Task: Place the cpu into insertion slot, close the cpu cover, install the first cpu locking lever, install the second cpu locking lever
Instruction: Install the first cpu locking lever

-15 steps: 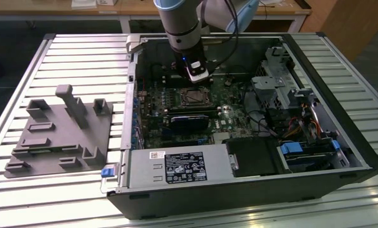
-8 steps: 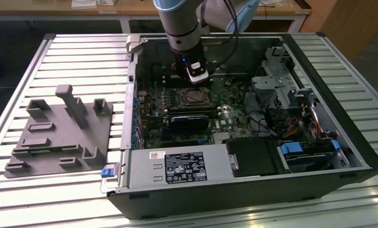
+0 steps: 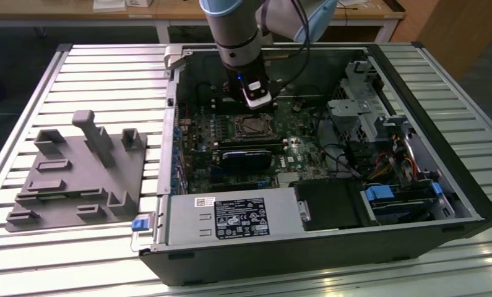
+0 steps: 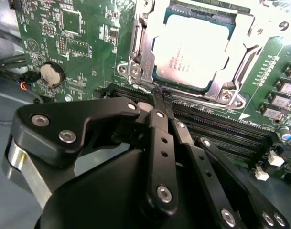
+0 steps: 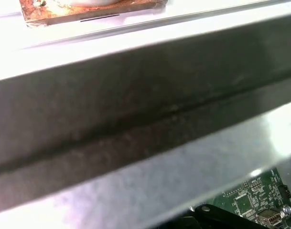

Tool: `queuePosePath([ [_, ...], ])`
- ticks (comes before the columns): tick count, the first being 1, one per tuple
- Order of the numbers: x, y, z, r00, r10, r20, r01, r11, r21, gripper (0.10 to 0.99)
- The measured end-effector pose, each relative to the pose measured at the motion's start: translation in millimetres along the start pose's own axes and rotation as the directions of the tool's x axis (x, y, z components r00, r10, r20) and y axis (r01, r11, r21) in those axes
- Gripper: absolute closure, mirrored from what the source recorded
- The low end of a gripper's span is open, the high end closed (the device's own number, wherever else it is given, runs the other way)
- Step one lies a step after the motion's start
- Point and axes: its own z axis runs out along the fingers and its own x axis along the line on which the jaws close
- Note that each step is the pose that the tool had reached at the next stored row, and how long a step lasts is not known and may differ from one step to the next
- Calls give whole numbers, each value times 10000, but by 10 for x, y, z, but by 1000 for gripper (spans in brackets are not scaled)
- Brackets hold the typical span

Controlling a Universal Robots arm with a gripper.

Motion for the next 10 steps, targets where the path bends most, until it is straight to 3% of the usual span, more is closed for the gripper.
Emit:
queuePosePath([
  [4,-7,8,-35,10000,-2,1,2,10000,6,980],
  [10,-31,34,-155,10000,-2,2,2,10000,7,980],
])
